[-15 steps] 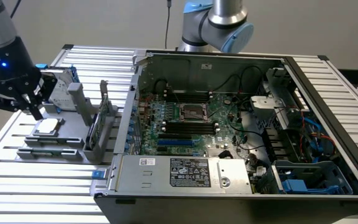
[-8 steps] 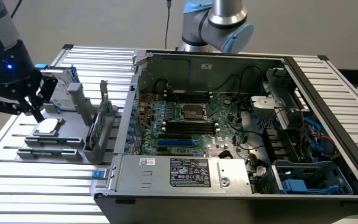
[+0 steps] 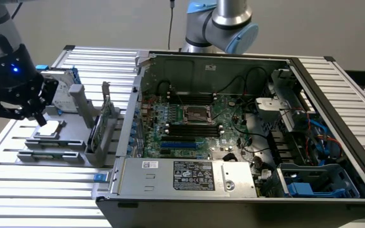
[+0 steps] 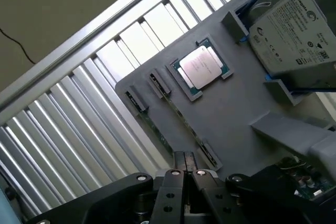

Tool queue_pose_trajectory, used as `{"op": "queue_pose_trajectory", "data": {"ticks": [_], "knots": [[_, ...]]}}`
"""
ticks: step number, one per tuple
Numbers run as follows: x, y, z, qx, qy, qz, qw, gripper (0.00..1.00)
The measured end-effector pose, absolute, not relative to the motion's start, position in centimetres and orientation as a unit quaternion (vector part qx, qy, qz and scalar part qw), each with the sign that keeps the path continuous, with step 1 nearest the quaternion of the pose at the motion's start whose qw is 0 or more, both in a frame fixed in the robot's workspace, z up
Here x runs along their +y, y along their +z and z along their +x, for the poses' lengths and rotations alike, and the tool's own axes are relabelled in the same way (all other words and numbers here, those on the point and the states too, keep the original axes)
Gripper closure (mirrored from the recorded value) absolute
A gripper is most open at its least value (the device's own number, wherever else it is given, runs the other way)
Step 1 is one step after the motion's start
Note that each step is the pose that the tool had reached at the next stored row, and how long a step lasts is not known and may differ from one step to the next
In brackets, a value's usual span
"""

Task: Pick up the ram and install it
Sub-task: 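Pick up the ram and move it above insertion slot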

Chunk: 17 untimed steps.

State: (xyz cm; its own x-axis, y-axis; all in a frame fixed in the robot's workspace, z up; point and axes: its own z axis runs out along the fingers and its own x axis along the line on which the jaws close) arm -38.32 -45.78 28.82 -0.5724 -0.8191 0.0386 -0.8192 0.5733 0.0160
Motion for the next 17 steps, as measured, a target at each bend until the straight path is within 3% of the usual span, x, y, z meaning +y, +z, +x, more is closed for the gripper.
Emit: {"op": "queue_pose_trajectory", "data": {"ticks": [17], "knots": [[-45.8,27.6,-38.3,-0.805,0.005,0.593,0.020,0.89]]}}
